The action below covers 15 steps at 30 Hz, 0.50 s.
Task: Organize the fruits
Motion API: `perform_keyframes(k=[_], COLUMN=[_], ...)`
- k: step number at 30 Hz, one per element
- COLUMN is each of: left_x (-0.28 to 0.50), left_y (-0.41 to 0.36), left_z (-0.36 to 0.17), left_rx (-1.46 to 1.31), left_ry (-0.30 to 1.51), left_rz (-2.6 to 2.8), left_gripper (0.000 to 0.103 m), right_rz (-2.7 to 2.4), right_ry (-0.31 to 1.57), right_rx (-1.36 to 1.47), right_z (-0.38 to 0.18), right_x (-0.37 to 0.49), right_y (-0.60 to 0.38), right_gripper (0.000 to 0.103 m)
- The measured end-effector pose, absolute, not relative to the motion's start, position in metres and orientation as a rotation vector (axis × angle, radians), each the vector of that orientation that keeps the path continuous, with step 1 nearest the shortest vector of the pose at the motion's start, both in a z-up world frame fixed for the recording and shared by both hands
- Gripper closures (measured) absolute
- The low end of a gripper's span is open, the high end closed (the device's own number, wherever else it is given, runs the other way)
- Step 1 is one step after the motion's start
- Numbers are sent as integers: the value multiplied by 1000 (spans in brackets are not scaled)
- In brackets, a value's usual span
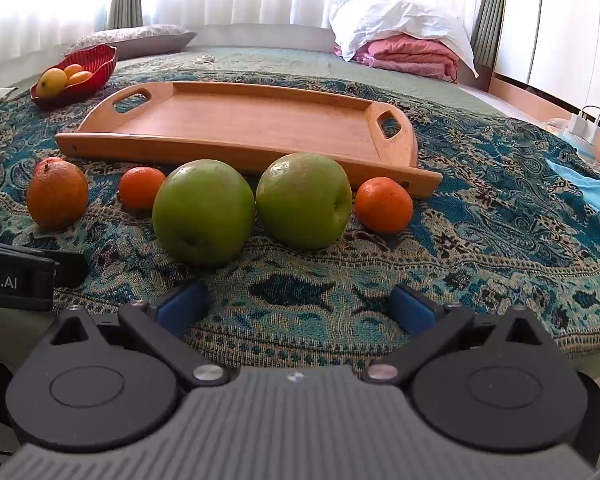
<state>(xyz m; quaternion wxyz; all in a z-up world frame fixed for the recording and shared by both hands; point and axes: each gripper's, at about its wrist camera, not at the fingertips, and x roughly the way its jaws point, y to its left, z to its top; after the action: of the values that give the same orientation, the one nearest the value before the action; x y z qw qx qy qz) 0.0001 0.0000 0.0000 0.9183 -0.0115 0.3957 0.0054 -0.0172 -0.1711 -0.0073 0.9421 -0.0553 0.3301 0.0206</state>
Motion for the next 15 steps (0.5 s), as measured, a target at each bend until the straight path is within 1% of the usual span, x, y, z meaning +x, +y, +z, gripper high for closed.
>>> perform_keyframes(k=[15], left_x=[0], left_y=[0], left_z=[0], left_rx=[-22], left_ry=[810], left_rz=[11], left_gripper=[0], right_rz=[42], right_ry=[673], right_rx=[-113], right_z=[-8], right_x=[-17], right_y=[-171], right_gripper=[0])
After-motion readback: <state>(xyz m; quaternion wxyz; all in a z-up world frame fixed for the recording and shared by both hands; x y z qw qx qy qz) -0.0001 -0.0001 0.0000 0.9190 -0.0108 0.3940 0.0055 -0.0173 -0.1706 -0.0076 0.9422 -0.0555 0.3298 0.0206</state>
